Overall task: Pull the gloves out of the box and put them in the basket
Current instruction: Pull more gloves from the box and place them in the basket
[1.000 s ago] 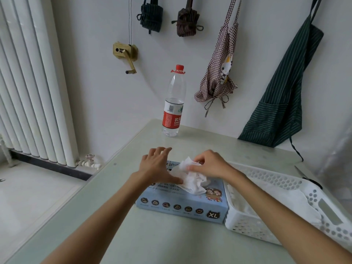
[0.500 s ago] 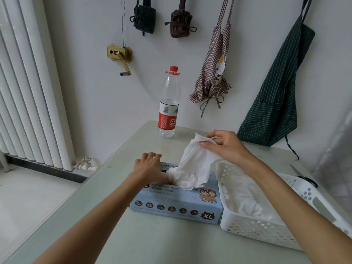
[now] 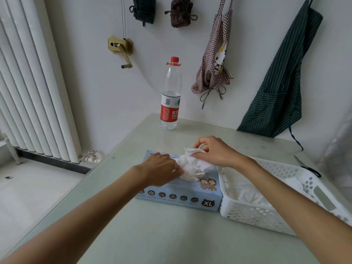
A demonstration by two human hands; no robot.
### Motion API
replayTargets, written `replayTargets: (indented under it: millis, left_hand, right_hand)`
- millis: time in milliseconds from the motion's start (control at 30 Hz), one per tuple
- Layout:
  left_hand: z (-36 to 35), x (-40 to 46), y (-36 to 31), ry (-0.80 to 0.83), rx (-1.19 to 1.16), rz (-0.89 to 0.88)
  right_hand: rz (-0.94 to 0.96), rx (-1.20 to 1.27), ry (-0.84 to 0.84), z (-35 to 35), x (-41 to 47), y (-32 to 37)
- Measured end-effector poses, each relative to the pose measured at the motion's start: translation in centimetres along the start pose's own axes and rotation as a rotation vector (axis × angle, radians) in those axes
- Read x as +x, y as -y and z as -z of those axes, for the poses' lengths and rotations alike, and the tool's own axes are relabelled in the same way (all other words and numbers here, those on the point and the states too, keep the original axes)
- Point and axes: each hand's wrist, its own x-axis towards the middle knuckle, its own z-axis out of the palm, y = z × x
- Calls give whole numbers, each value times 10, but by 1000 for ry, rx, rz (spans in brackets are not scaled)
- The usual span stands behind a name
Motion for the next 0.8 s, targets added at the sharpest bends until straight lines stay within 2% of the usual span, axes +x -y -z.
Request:
replayTargets:
  millis: [33,133,167,200,267,300,400,500,600,800]
  left_hand:
    - [-4,-1,2,31,30,-6]
    - [-5,-3,3,55,44,-37]
    - [-3,-3,4,58,48,-43]
    - [-3,-2,4,65,58,-48]
    - [-3,-2,3,89,85,-47]
    - [-3,-3,1,101,102,-53]
    - [1,-5,-2,110,108,-66]
    - [1,-5,-2,149,100,-61]
    - [3,-5,4,110,-65,44]
    - [49,-15,22,103,-329,180]
  right_hand:
    - [5,4,-62,4,-1,-1]
    - [-21,250,-464,22,-4,-9]
    - [-34,301,-540,26,-5,-9]
    - [-42,300,-551,26,-7,-9]
    - [-28,259,-464,23,-10,-7]
    - [-14,274,-471,24,-13,-6]
    - [15,382,-643,41,-18,-2]
    - [22,346,-568,54,-23,0]
    - [15,399,-667,69,-29,0]
    - [26,446,-494,81,-44,-3]
